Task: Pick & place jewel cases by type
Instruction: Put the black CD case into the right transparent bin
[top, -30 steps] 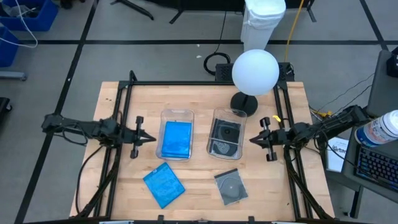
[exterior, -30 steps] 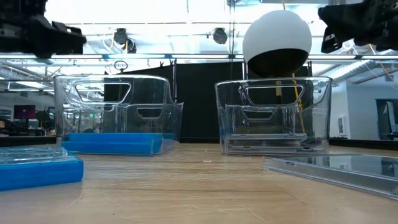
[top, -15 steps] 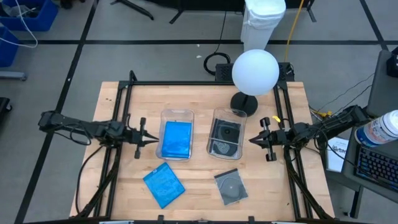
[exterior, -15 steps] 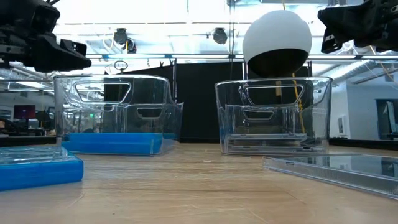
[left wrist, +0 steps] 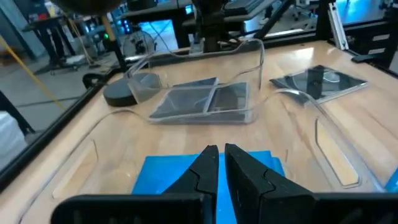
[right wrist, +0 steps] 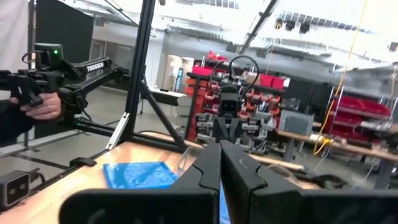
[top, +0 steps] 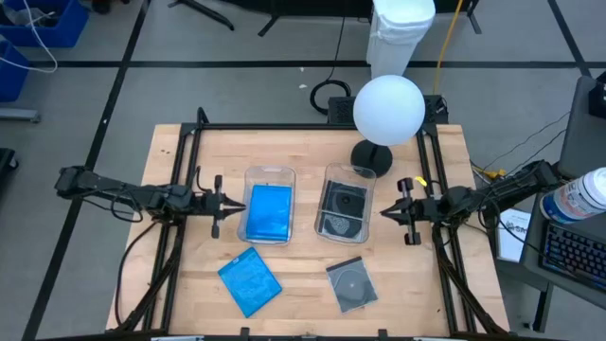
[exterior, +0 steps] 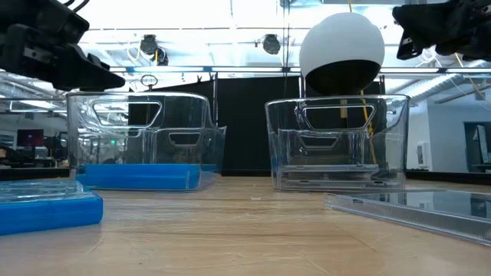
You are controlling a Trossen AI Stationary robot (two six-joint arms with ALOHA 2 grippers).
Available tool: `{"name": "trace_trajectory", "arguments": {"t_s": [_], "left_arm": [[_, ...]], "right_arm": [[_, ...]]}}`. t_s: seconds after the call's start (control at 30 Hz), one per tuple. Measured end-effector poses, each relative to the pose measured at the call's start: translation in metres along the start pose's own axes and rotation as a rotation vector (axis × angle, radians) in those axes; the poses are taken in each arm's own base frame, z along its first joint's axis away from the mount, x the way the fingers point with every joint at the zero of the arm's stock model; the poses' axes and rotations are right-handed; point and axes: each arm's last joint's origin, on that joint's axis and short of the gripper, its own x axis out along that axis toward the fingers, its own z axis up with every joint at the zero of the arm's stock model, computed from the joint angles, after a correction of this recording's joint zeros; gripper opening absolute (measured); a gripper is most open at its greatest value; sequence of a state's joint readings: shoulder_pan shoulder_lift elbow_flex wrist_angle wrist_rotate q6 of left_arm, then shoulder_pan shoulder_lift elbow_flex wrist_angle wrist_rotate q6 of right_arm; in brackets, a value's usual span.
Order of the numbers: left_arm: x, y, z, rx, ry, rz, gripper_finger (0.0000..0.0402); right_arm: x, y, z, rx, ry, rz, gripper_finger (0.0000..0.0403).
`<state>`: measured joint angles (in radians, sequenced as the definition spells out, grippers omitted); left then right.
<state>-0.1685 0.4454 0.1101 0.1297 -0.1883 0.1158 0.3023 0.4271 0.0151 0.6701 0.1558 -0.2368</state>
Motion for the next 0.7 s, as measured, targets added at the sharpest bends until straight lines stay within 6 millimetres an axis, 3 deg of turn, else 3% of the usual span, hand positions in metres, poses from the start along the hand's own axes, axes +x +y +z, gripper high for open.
{"name": "trace_trajectory", "arguments": {"t_s": [0.33, 0.7], "left_arm": [[0.0, 0.004, 0.002, -0.186, -0.019, 0.137, 0.0037], [0.0, 0.003, -0.007, -0.208, 0.068, 0.134, 0.0037]], "right_arm": [[0.0, -0.001, 0.003, -0.013, -0.036, -0.009, 0.0], [0.0, -0.001, 0.003, -0.013, -0.035, -0.009, 0.0]]}}
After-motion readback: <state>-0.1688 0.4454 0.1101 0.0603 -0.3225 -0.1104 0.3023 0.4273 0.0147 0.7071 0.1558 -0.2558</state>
